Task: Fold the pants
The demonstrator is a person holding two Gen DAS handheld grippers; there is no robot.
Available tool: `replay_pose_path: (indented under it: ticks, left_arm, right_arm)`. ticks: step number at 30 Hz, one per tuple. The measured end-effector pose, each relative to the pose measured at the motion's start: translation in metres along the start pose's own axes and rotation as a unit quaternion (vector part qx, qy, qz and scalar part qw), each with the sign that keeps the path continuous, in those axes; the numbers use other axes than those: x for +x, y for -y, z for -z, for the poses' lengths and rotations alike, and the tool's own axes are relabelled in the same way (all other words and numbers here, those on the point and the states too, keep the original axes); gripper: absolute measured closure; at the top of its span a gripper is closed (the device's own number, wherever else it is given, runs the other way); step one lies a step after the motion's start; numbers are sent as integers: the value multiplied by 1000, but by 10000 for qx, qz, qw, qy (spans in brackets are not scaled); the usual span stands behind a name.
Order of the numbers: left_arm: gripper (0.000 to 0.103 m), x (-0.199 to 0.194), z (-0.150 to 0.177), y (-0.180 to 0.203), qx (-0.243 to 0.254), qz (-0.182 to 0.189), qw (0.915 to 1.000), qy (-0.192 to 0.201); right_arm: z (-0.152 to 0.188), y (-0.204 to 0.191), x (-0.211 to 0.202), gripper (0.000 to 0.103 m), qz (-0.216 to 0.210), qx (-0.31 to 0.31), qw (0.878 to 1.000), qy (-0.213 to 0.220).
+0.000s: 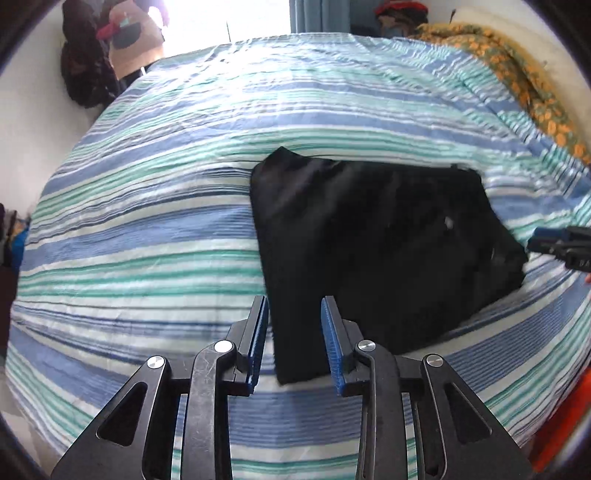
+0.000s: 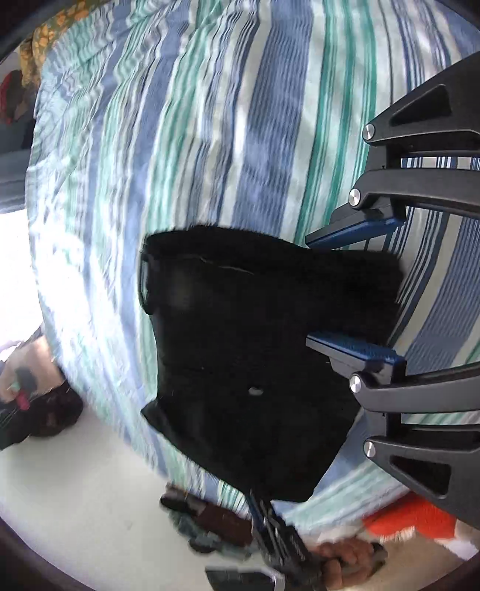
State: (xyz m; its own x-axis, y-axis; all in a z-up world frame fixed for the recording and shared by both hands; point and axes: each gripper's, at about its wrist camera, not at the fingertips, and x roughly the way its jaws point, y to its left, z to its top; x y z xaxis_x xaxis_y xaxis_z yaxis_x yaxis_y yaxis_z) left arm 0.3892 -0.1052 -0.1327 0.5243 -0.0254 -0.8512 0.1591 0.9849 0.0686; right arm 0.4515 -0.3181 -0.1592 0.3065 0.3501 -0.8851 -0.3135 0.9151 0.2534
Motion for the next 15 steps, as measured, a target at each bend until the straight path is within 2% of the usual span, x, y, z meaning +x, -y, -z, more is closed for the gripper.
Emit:
replay_pose_path:
  ticks: [1,2,3,4,5,7,10,12,15]
  left_arm:
    - [50,-8,14,3,41,14,10000,67]
    - [37,-17,28,3,47,25,9999,147]
    - [16,-28,39,7,29,-16,9997,246]
    - [9,-39,47,12,9,-77,9991,419]
    - [7,-49,50,20,-3,-122,9982,591]
    - [2,-68,63,30,-25,-216,9965,812]
    - [2,-85,71,45,-277,-488,9962,665]
    - [2,-94,77,49,-438,-541,9960,564]
    - [2,-119,91,58,-419,-592,9952,652]
  right_arm:
    - [10,2,-7,57,135,-41,9999,56]
    - [22,1,-18,49,156,-88,9997,162]
    - [35,-1,-30,38,198,-155,9994,257]
    - [47,-5,-41,10,260,-237,9987,356]
    - [60,-10,-52,0,308,-335,9976,515]
    - [85,-26,-74,0,404,-478,9956,697]
    - [117,-56,-93,0,624,-410,9945,731]
    - [135,-76,-106,0,624,-262,9946,789]
    - [152,-102,-119,0,648,-170,9936,906]
